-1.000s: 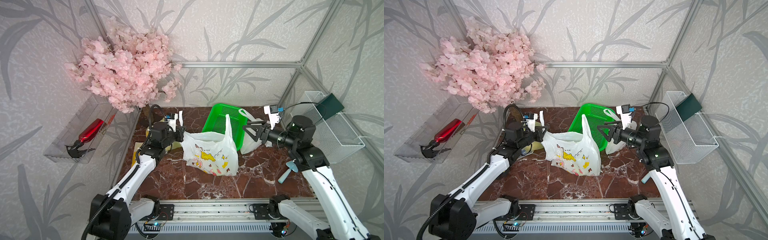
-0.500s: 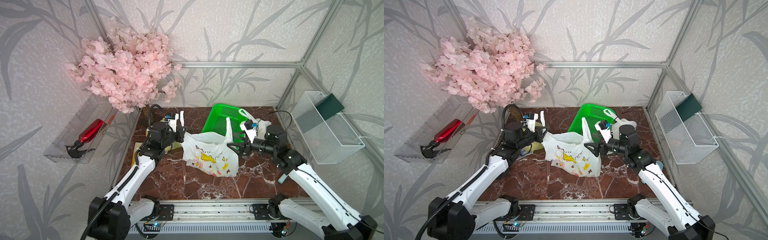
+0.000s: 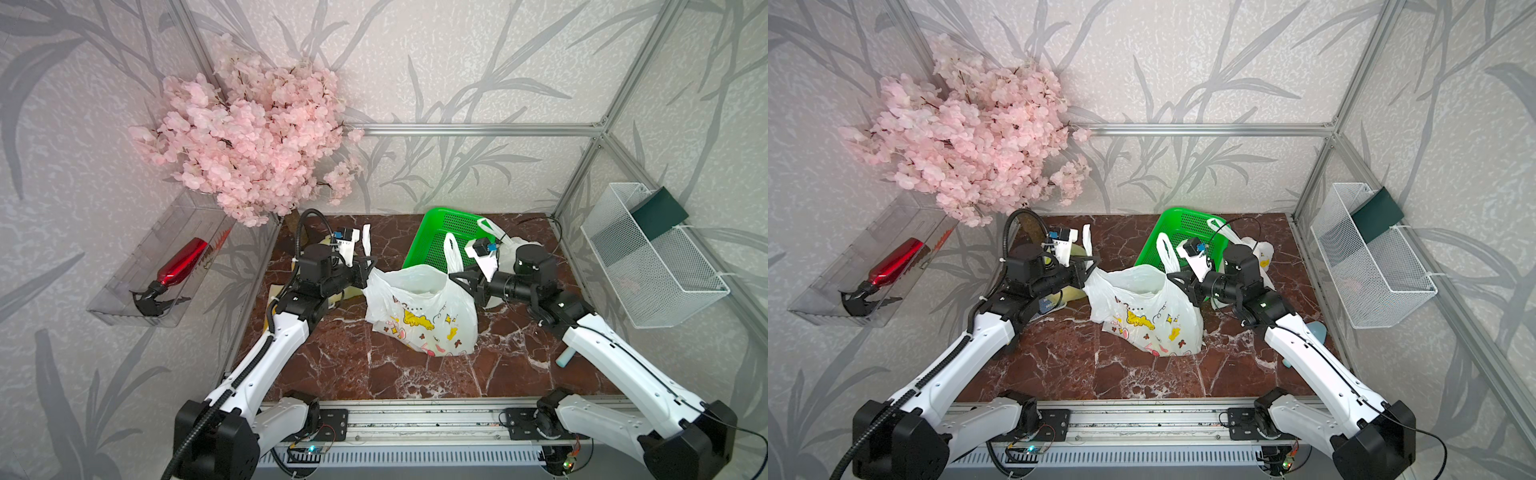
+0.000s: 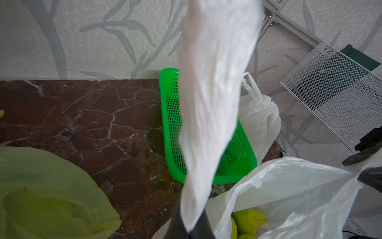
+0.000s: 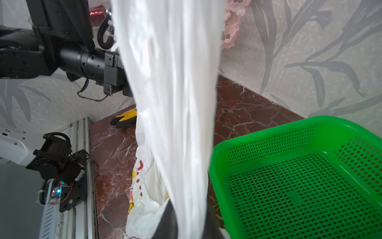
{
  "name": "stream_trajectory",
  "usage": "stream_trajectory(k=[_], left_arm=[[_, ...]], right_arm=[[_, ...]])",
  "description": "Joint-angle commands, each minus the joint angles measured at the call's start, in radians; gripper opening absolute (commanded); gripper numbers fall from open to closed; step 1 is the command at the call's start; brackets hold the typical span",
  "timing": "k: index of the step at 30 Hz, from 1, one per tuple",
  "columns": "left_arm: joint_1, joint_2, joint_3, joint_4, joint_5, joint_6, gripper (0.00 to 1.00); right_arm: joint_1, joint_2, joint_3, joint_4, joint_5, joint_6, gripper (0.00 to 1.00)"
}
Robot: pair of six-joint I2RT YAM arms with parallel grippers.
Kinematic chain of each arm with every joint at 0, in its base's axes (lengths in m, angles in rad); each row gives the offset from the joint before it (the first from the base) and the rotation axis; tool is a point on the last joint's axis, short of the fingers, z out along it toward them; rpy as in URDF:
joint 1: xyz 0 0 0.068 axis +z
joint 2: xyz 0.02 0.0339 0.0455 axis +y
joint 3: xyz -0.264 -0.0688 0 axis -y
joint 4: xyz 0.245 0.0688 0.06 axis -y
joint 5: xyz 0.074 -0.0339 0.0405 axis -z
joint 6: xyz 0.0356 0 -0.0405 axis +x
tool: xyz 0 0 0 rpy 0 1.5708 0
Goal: Place the pears into plastic bags & tie knots
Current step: Tie the plastic bag at the center of the board.
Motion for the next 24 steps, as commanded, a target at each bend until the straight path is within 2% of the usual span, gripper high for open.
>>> stream_trajectory(k=[1,4,8,15,17,21,24], left_arm=[[-0.002,0.017,0.107,-0.134,0.143,0.065,0.0],[-0.018,0.063,0.177,-0.275,0.268,0.157,0.0],[-0.044,0.114,0.223,-0.358,0.4,0.236,0.0],[-0.123,0.186,0.272,-0.386,0.483,0.311,0.0],[-0.128,0.191,0.264,-0.369,0.492,0.31,0.04],[-0.128,0.163,0.221,-0.319,0.522,0.323,0.24],[-0.128,0.134,0.189,-0.27,0.531,0.317,0.34]], right_arm=[[0.053,0.012,0.071,-0.064,0.094,-0.108,0.02],[0.11,0.028,0.118,-0.153,0.157,-0.211,0.0],[0.149,0.064,0.174,-0.228,0.204,-0.296,0.0],[0.226,0.219,0.338,-0.367,0.281,-0.402,0.0],[0.235,0.258,0.368,-0.388,0.282,-0.408,0.0],[0.245,0.319,0.421,-0.429,0.266,-0.409,0.0],[0.268,0.354,0.451,-0.46,0.261,-0.423,0.0]])
